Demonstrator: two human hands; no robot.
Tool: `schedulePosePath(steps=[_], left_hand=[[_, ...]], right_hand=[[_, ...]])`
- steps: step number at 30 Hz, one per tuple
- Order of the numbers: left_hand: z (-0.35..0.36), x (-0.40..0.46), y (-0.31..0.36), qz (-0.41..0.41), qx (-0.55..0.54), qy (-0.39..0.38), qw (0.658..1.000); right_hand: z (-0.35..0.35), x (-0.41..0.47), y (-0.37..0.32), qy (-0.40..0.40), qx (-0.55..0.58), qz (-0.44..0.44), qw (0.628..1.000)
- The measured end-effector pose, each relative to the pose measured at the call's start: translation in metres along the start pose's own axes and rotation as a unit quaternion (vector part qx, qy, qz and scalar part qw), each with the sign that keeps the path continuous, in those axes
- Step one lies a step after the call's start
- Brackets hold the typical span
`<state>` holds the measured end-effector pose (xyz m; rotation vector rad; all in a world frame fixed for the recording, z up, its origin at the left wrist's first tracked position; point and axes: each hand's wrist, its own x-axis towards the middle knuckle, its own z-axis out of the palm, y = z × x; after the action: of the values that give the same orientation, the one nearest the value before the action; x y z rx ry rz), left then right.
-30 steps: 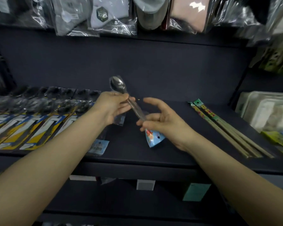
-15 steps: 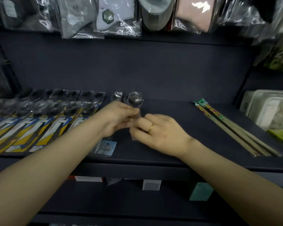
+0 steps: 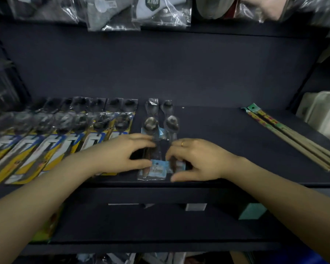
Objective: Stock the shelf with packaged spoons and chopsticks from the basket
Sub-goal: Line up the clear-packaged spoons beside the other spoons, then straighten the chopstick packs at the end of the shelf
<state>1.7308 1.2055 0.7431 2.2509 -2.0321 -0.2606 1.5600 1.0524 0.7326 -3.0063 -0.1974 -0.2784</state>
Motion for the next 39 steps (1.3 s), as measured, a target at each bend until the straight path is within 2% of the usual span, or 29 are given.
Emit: schedulePosePath(steps=[2, 5, 9, 14, 21, 23, 26, 28, 31, 36, 39], left_hand=[[0.000, 0.000, 0.001, -0.005, -0.009, -0.040, 0.999], [0.000, 0.002, 0.001, -0.005, 0.004, -0.069, 0.998], [0.003, 0.005, -0.002, 0.006, 0.020, -0.069, 0.997], [0.005, 0.006, -0.003, 0.023, 0.060, -0.052, 0.997], [0.005, 0.009, -0.002, 0.036, 0.087, -0.034, 0.995], [0.004, 0.010, -0.003, 0.044, 0.085, -0.019, 0.995], [0.000, 0.012, 0.000, 0.044, 0.059, 0.017, 0.997], [-0.004, 0.014, 0.007, 0.046, 0.051, 0.057, 0.996], [-0.015, 0.026, 0.029, 0.079, 0.029, 0.123, 0.989], [-0.019, 0.070, 0.090, 0.139, 0.012, 0.144, 0.980], [-0.013, 0.105, 0.129, 0.138, 0.002, 0.136, 0.981]], right_hand=[[-0.001, -0.001, 0.002, 0.018, 0.037, 0.036, 0.999], [0.001, 0.001, 0.006, 0.066, 0.051, 0.146, 0.986], [0.007, 0.008, 0.006, -0.063, 0.072, 0.242, 0.965], [0.003, 0.014, 0.008, -0.122, 0.079, 0.264, 0.954], [0.003, 0.020, 0.010, -0.151, 0.082, 0.274, 0.946], [0.003, 0.017, 0.009, -0.106, 0.115, 0.286, 0.945], [0.001, 0.005, 0.004, 0.072, 0.166, 0.317, 0.931], [-0.002, -0.008, 0.006, 0.138, 0.144, 0.337, 0.920], [-0.010, -0.039, 0.026, 0.187, 0.053, 0.381, 0.904], [-0.033, -0.116, 0.082, 0.208, -0.032, 0.519, 0.828], [-0.044, -0.161, 0.117, 0.124, -0.066, 0.535, 0.833]])
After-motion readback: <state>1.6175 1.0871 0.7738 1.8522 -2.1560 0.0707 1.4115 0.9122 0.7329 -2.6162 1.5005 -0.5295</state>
